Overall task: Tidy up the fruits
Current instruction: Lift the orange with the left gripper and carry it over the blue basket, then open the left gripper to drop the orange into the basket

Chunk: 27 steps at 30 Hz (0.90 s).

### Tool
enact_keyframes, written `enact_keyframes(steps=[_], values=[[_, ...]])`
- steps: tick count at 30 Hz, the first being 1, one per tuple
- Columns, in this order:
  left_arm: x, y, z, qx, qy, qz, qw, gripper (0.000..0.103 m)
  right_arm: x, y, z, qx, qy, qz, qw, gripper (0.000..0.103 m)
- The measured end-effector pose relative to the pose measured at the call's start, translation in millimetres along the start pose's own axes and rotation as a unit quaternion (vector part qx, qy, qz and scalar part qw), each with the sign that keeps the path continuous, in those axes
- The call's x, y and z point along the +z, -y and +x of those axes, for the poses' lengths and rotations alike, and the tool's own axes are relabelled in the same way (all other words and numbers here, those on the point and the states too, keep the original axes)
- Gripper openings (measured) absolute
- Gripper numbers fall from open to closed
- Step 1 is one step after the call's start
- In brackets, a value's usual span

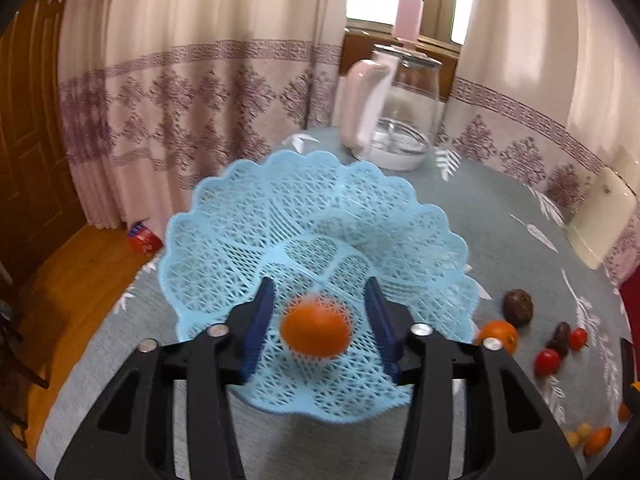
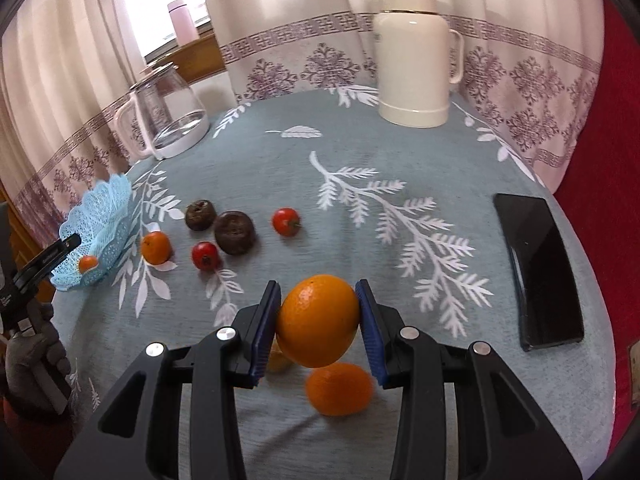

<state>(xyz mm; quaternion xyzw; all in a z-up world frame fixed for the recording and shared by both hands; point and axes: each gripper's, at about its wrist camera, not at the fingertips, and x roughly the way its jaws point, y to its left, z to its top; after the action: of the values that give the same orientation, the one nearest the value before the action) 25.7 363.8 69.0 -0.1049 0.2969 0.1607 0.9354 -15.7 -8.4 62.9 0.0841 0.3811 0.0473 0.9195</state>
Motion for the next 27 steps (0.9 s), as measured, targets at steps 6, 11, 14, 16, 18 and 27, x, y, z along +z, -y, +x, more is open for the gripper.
enact_keyframes(steps=[6,11,14,16,18,27], values=[[-1,-10,-10,0.059,0.056,-0.011,0.9966,0.081,7,-30,7,0.022,0.0,-0.026,0.999,0.039],[1,-16,-18,0.1,0.096,-0.023,0.9901,0.082,16,-65,14,0.053,-0.001,-0.054,0.997,0.039],[0,-18,-18,0.117,0.105,-0.026,0.9872,0.083,26,-93,20,0.081,-0.002,-0.072,0.994,0.039],[-1,-22,-17,0.127,0.104,-0.035,0.9858,0.083,33,-115,24,0.098,0.003,-0.092,0.991,0.039],[-2,-26,-17,0.13,0.103,-0.044,0.9852,0.083,38,-136,28,0.111,0.005,-0.109,0.988,0.039],[-3,-40,-19,0.147,0.107,-0.077,0.9803,0.084,56,-223,73,0.168,-0.022,-0.146,0.975,0.039]])
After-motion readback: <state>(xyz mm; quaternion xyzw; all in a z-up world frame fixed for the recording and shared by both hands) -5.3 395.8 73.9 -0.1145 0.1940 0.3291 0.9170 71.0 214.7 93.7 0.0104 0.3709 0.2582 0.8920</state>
